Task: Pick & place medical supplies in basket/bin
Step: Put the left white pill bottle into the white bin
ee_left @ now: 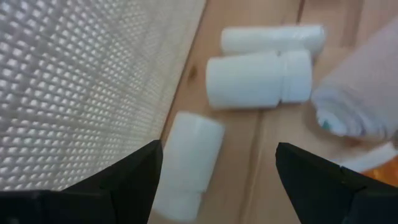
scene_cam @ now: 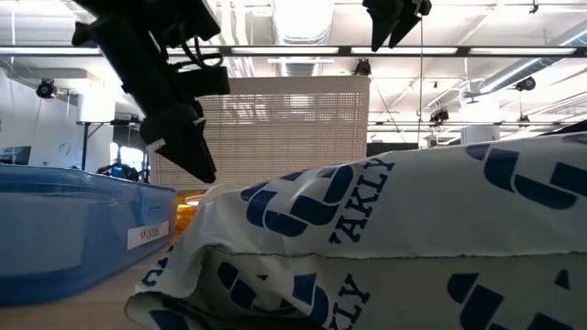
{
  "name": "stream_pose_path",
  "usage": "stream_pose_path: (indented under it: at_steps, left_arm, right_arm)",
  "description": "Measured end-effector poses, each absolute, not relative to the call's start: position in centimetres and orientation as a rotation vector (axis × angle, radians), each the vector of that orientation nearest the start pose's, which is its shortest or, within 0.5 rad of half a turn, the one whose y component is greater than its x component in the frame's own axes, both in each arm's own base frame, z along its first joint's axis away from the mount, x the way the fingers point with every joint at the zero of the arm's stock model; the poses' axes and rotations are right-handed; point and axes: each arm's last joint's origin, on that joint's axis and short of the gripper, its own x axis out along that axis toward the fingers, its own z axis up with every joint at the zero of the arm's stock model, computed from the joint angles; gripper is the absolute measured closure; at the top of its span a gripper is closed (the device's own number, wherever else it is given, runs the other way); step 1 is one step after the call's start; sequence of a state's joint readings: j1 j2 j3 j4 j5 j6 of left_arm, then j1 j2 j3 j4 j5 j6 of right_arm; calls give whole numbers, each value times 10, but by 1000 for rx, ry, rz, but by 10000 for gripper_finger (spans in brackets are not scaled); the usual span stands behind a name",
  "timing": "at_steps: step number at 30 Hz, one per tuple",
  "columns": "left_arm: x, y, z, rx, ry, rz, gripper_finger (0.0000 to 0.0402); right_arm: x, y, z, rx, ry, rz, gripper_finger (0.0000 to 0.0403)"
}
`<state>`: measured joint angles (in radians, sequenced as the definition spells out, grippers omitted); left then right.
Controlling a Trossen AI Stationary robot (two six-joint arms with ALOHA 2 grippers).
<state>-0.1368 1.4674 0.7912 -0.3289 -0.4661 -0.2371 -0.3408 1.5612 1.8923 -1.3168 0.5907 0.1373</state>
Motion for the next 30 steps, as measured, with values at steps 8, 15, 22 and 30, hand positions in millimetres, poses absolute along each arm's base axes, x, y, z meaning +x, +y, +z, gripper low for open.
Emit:
stream_pose_path:
  at_steps: [8, 15, 22, 30]
  left_arm:
    - [260, -22, 154, 96, 944, 427, 112]
    - [260, -22, 148, 54, 936, 448, 112]
    - [271, -38, 168, -11, 966, 360, 112]
    - [276, -41, 191, 76, 957, 473, 112]
  right_arm:
    - [258, -109, 427, 4, 955, -930, 44]
    - [258, -109, 427, 3, 953, -933, 44]
    - [256, -113, 426, 9, 956, -948, 44]
    - [256, -113, 426, 12, 956, -951, 44]
